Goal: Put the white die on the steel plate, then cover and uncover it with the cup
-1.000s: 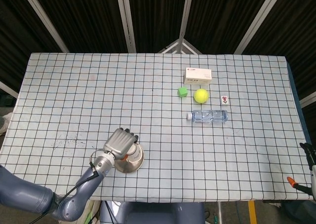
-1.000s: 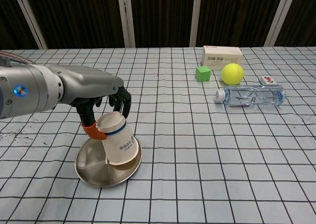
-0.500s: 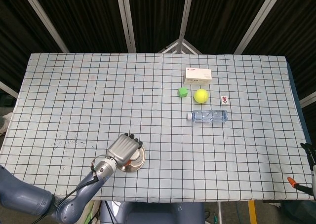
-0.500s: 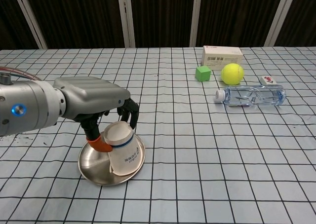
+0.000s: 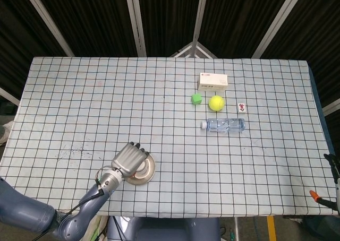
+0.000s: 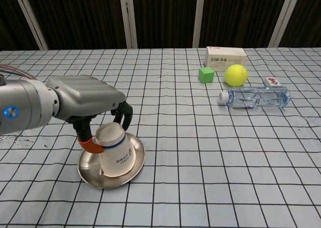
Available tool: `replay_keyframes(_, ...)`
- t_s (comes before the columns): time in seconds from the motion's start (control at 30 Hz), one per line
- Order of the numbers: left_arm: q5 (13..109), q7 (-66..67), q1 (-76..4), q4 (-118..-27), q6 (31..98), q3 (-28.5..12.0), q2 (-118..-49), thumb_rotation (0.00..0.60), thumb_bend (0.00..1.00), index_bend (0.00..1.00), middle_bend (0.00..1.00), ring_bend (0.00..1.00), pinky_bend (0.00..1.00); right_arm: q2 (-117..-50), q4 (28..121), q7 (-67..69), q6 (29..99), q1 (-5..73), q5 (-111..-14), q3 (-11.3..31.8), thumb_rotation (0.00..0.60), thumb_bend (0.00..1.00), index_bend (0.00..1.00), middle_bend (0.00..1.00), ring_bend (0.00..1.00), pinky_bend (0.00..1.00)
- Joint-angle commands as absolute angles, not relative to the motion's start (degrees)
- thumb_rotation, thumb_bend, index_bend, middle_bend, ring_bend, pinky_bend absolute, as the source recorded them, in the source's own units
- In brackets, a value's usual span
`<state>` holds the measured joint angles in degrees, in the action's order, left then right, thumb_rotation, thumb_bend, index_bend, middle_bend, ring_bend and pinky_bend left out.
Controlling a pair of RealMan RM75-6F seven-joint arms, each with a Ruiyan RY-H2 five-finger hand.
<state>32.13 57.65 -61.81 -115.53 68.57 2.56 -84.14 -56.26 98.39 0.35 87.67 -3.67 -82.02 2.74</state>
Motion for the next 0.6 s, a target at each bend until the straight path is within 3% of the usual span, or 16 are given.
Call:
replay_keyframes(0.03, 32.78, 57.60, -61.72, -114.70, 68.64, 2.59, -84.13, 0.600, 0.48, 0.49, 0.42, 0.26, 0.33, -56.28, 98.39, 0.37, 87.62, -3.66, -82.01, 2.71, 0.600, 0.04, 0.12, 0.14, 0.15, 0.14)
replay_keyframes(0.6, 35.60, 53.86, -60.00, -110.14, 67.43, 1.53, -83.78, 0.600, 0.48, 0.49, 0.42, 0.26, 0.33, -56.57, 98.50, -0.40, 87.00, -3.37, -81.84, 2.64, 0.600, 0.04, 0.12, 0.14, 0.15, 0.14)
